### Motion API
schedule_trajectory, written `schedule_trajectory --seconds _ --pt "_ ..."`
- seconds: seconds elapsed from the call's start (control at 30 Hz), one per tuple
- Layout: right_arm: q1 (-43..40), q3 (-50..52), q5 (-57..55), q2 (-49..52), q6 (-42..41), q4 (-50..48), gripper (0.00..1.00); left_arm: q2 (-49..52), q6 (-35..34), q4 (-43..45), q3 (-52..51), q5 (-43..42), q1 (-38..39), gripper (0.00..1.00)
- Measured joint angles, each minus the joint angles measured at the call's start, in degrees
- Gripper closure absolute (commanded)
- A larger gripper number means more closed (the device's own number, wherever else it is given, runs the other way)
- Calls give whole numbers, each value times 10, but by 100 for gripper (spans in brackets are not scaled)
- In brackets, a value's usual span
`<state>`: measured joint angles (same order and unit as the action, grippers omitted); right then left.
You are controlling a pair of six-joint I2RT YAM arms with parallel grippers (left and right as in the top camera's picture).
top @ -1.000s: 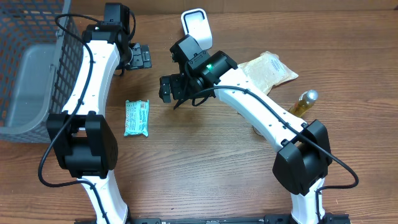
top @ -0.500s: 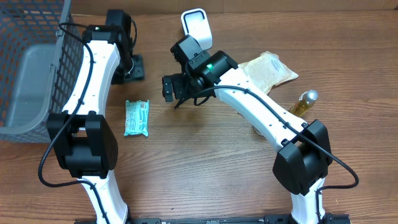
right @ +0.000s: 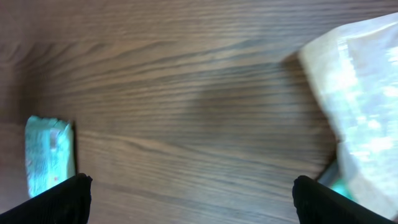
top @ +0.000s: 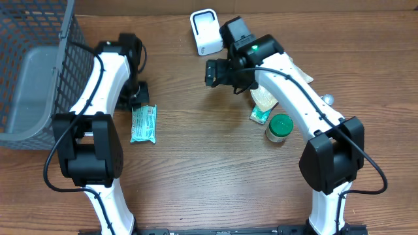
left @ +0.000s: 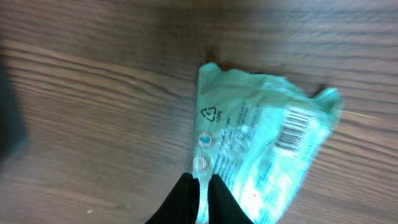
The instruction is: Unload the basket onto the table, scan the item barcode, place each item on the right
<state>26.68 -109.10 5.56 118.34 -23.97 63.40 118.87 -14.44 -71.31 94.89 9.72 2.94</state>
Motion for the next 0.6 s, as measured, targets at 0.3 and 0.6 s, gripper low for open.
schedule_trajectory --seconds 0.3,0.6 --pt "-11 0 0 0 0 0 0 0 -2 61 -89 -20 0 90" --pt "-11 0 0 0 0 -1 0 0 -2 86 -90 -107 9 90"
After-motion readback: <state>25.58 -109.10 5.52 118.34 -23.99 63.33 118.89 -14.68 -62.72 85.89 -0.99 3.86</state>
